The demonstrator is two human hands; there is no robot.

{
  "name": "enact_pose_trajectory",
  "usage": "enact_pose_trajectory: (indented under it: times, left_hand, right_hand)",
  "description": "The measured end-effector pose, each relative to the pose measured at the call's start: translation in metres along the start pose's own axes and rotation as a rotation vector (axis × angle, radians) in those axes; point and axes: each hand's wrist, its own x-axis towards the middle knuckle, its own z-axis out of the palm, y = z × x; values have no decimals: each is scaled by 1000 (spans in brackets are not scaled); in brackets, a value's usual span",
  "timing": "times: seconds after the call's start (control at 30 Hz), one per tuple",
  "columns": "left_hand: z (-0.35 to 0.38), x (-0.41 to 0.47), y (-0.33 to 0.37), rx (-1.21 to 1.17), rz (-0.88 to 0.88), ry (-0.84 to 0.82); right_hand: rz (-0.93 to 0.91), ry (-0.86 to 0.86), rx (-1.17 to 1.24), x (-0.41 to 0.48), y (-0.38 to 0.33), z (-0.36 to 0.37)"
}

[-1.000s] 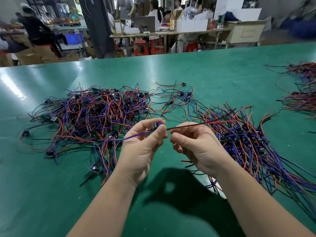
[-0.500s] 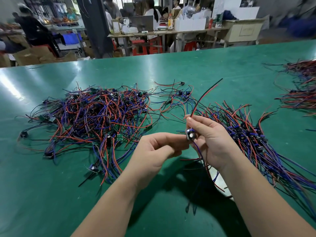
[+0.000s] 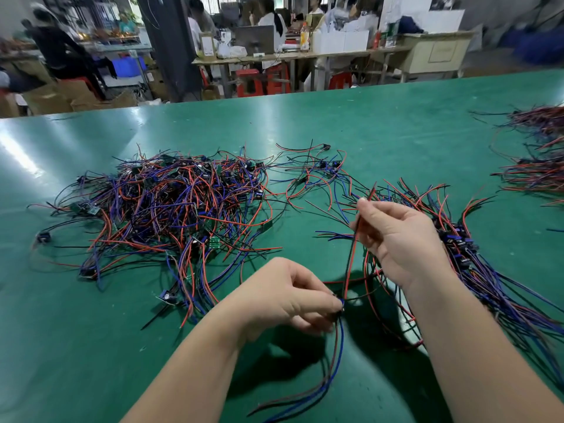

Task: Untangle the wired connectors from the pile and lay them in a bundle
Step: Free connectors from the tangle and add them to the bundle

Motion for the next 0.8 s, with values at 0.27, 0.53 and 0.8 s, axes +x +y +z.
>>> enact_pose_trajectory:
  times: [0.27,0.53,0.8]
  left_hand:
    - [-5,-2,-2,102,-80,-79]
    - [-15,8,-1,-164,9,316]
    - [-16,8,0,-228,112,283]
  right_hand:
    - [-99,116,-94,4,2,-8]
    - [-111,-31,-410,0,18,4]
    - [-359,-291,-773,-23,29,17]
